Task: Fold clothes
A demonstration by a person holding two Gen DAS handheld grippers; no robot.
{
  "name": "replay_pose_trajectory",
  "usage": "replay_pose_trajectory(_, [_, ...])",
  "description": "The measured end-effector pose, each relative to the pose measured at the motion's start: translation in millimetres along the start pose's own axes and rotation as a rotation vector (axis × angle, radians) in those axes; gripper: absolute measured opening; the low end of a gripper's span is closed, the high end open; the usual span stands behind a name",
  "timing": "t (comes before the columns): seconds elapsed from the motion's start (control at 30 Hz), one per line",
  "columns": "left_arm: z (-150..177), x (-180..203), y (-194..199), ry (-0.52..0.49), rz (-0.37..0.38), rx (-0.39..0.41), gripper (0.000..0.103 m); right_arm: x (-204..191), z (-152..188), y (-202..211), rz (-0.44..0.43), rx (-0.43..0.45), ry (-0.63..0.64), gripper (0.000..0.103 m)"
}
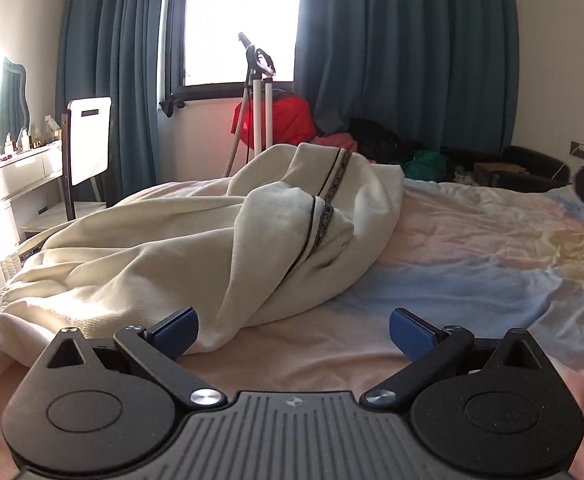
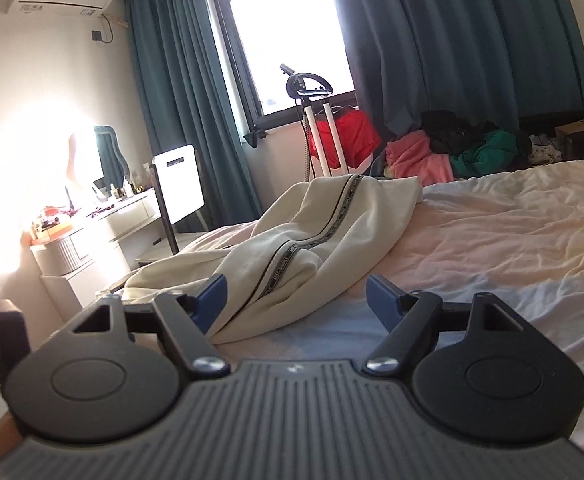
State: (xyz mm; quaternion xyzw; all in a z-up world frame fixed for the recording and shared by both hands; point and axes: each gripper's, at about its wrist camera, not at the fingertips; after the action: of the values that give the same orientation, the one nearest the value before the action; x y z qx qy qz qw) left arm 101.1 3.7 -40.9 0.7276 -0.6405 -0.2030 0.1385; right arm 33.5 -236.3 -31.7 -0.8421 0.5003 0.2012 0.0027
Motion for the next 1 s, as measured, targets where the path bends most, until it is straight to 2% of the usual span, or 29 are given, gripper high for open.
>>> replay_pose_trajectory(0.07, [-14.9,2.0,-27.0,0.044,-0.045,-0.047,0.102,7.4,1.8,-2.6,0.027,-0.019,-0.017,0.078])
replay_pose_trajectory(0.17, [-47.3,2.8,-72.9,0.128,-0.074,-0.099,0.102,19.6,4.4,-7.0,0.067,-0.051,-0.046,0.078])
replay_pose_trajectory(0.23, [-73.4,7.8,-106.5,0.157,-0.093,-0.109,0.102,28.5,5.7,-9.3,0.080,-0.057,-0.065,0.078])
replay_pose_trajectory(0.37, [-123.8,27.7,-174.3,0.126,-0.111,-0.094,0.102,56.4,9.1,-25.9,0.103,-0.130,-0.124,0.078])
replay_pose_trajectory(0.43, [-148.8,41.9,-210.0,0.102,-0.118,-0.075,0.102,76.0,12.5,-38.5,0.098,-0.137,-0.176,0.078])
replay_pose_trajectory(0.53, [-180.4,61.3,-261.2,0.091,-0.095,-0.082,0.101,106.6,19.7,-69.3,0.101,-0.180,-0.246,0.078])
replay_pose_trajectory(0.63, [-200.5,74.1,-306.3,0.136,-0.022,-0.093,0.098,129.9,25.8,-92.8,0.073,-0.204,-0.317,0.078])
replay_pose_trajectory(0.77, [-209.7,96.4,-357.9,0.140,-0.004,-0.175,0.096,160.7,37.4,-108.8,0.051,-0.207,-0.431,0.078])
replay_pose_trajectory(0.83, [-206.9,109.9,-372.2,0.128,0.000,-0.195,0.092,175.0,43.5,-110.7,0.082,-0.191,-0.478,0.078])
replay_pose_trajectory(0.9, [-202.8,127.5,-375.1,0.067,-0.030,-0.173,0.085,187.3,46.0,-106.1,0.125,-0.146,-0.517,0.078])
replay_pose_trajectory(0.93, [-200.8,136.3,-376.5,0.037,-0.045,-0.162,0.075,192.0,46.1,-102.6,0.150,-0.119,-0.530,0.078])
replay_pose_trajectory(0.97, [-198.7,145.2,-378.0,0.007,-0.061,-0.151,0.061,194.5,45.5,-98.7,0.180,-0.098,-0.526,0.078])
replay_pose_trajectory(1.0, [-197.1,153.2,-374.8,-0.022,-0.073,-0.134,0.042,197.0,44.8,-94.7,0.209,-0.076,-0.522,0.078])
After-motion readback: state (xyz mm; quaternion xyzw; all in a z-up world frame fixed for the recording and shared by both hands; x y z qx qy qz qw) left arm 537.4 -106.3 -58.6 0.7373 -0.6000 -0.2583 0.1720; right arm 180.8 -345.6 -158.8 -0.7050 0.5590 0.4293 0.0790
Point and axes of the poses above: each gripper's, at about its wrist camera, not at the fingertips, and y roughly against the way its jaws point, x to its right, z to its underside, and after that the axes turned 14 degrees about -z, right-handed
